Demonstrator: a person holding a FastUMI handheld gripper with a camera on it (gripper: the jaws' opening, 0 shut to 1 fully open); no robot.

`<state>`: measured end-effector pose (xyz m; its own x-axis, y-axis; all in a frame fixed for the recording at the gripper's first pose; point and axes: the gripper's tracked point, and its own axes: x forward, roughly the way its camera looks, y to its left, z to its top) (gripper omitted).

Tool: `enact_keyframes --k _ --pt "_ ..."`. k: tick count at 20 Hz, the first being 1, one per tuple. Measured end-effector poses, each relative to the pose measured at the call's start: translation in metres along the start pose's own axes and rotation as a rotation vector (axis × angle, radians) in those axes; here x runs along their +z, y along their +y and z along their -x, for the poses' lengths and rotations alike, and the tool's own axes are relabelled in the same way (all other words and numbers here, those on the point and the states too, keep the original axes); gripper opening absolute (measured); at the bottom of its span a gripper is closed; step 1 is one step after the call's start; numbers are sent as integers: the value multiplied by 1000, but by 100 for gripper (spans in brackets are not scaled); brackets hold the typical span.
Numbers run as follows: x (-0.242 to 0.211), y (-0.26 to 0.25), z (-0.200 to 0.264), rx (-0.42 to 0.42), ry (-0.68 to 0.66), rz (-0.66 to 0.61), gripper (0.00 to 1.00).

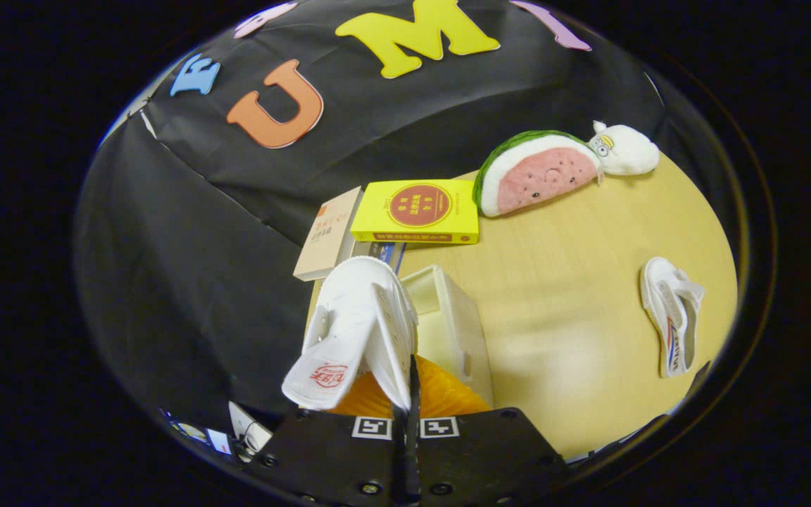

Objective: Open the storage box then place both shoes into the box .Put the left shoe in first, then the right shoe, with the right side of both shoes facing outward in a uniform manner.

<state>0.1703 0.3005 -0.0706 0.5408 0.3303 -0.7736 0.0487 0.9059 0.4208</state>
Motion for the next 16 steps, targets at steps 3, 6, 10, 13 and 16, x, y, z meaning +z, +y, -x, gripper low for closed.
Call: enact_keyframes --k 3,6,10,13,16 --pt "-21 24 -32 -19 -4 -29 0" --pt "-34 42 -58 -25 -37 -75 0" --pt "-40 42 -78 -85 -134 -136 0" --pt "-49 41 -85 -111 -193 -155 0" --pt "-74 32 -95 -142 -170 -172 0"
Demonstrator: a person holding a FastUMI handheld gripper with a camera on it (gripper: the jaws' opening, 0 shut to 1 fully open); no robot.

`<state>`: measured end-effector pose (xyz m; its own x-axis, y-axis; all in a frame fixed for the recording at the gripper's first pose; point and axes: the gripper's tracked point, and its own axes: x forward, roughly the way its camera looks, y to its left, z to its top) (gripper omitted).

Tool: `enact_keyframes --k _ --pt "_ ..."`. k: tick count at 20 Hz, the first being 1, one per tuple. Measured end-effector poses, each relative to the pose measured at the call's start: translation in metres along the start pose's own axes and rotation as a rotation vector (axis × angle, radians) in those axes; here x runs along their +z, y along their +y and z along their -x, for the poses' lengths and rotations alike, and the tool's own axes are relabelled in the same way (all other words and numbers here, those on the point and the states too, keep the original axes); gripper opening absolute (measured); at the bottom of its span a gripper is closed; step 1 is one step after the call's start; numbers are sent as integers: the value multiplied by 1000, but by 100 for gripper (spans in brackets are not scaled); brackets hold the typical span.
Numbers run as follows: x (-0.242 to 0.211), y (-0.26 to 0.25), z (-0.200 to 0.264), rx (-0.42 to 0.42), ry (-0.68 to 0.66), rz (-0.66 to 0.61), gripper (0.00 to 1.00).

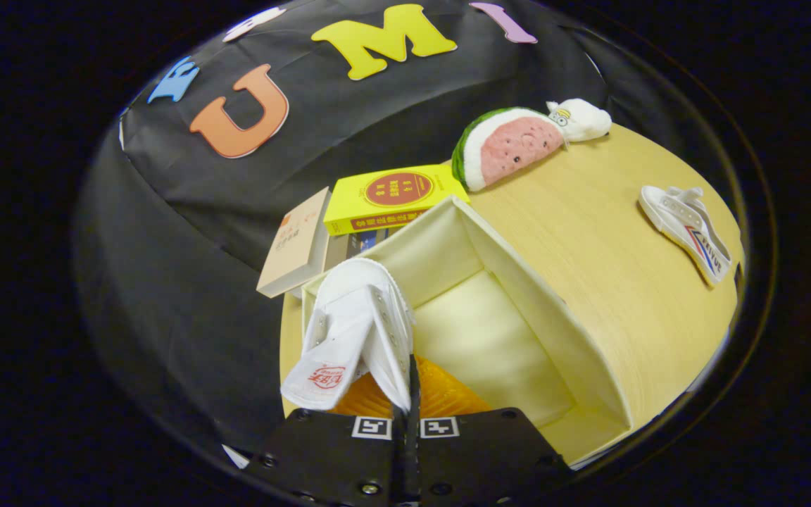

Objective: Open the storage box then place both shoes into the box .Put the left shoe in first, then the right shoe, with the right side of both shoes facing outward in a uniform manner.

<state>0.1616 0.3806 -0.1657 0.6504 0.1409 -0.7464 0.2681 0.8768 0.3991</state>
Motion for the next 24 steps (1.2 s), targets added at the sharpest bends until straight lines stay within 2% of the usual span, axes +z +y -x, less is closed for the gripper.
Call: enact_keyframes --k 2,6,9,11,12,13,15,20,21,23,24 --pt "-7 1 -10 3 18 38 0" --pt "-9 -5 -15 -4 49 4 1" --pt "-14 -18 -28 -58 71 28 3" --pt "-21 -17 -38 -41 105 21 3" --pt "-27 -19 -43 -40 142 35 8" --pt "-31 -19 -45 -28 166 36 8" --pt "-35 -8 -43 32 195 40 17" --pt "-16 3 -12 88 123 206 47" --pt "-10 3 0 95 102 233 47" --pt "2 3 19 100 54 312 57" --pt "13 1 31 101 14 337 57"
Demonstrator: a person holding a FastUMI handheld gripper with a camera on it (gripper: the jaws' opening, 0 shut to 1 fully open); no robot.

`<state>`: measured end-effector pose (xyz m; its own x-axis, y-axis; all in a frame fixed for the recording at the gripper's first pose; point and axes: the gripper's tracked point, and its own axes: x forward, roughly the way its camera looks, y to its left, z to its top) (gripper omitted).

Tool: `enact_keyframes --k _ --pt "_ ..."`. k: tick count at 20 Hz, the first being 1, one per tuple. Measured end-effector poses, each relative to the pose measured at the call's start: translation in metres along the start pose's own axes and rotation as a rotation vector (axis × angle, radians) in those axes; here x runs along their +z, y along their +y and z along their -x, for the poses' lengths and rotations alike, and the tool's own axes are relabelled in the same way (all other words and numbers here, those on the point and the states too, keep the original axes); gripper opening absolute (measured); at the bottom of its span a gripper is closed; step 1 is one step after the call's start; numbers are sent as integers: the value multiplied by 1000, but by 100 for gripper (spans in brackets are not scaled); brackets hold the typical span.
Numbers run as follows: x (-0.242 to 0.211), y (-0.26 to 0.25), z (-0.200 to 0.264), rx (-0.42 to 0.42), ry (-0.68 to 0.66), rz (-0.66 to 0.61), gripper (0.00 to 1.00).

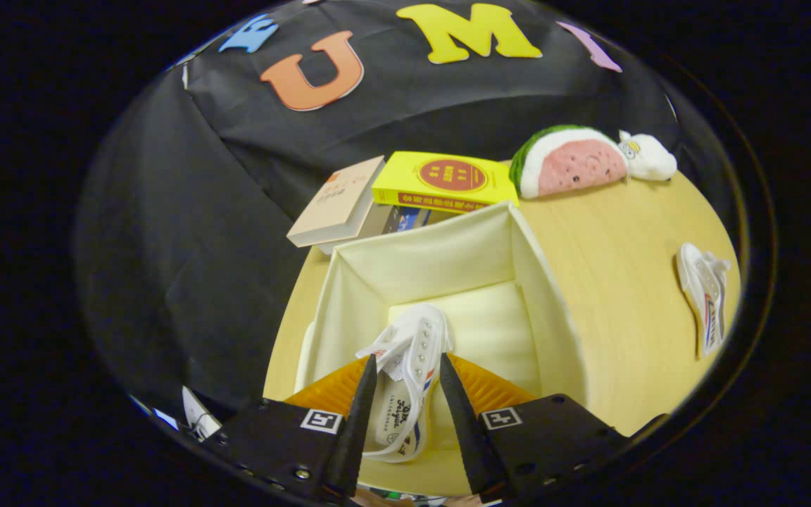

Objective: Open the storage box then place both shoes into the box .Put the left shoe in first, then the right shoe, with the right side of both shoes facing outward in a uniform manner.

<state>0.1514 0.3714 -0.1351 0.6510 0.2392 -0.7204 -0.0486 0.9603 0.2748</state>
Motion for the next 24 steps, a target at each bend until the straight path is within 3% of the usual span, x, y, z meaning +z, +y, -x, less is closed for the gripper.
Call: enact_keyframes --k 1,4,11,24 --pt "5 -1 11 11 -26 25 57" --pt "16 -11 50 43 -71 79 95" --pt "40 -106 117 -23 -177 127 95" --pt "30 -379 128 -274 -140 106 95"
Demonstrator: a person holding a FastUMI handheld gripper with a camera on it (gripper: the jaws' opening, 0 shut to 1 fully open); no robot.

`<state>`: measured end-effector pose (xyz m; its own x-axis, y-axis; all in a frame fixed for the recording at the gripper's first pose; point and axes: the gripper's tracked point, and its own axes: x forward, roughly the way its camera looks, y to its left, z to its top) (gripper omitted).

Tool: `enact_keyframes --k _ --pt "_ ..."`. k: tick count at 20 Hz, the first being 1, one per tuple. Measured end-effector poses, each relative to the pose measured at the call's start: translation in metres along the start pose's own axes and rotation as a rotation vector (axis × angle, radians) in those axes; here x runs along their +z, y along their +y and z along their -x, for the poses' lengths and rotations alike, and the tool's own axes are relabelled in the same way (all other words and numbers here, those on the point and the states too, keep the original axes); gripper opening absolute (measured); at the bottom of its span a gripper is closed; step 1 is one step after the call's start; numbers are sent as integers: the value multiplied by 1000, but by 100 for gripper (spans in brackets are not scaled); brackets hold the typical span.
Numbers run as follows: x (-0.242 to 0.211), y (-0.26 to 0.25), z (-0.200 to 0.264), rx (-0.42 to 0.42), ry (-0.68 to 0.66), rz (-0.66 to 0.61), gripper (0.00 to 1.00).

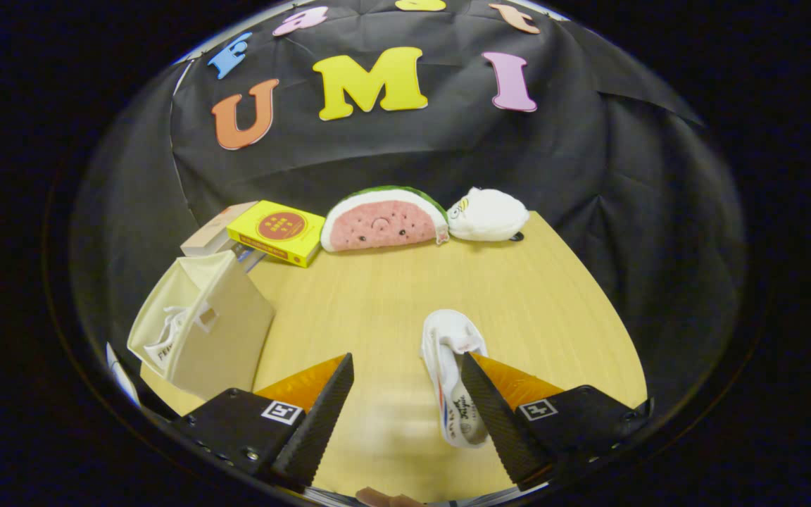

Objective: Open the storage box then place both shoes into the box .Put the left shoe in first, then the right shoe, with the right side of both shoes facing outward in a uniform manner.

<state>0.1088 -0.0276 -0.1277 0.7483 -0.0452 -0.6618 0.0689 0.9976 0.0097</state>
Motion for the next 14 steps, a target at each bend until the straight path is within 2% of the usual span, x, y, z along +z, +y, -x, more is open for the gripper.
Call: enact_keyframes --k 4,8,12,14 --pt "-13 -57 -21 -69 31 5 95" --pt "-27 -86 -39 -82 77 16 94" --pt "-48 -92 -64 -72 150 72 93" --pt "-51 -98 -80 -109 167 112 92"
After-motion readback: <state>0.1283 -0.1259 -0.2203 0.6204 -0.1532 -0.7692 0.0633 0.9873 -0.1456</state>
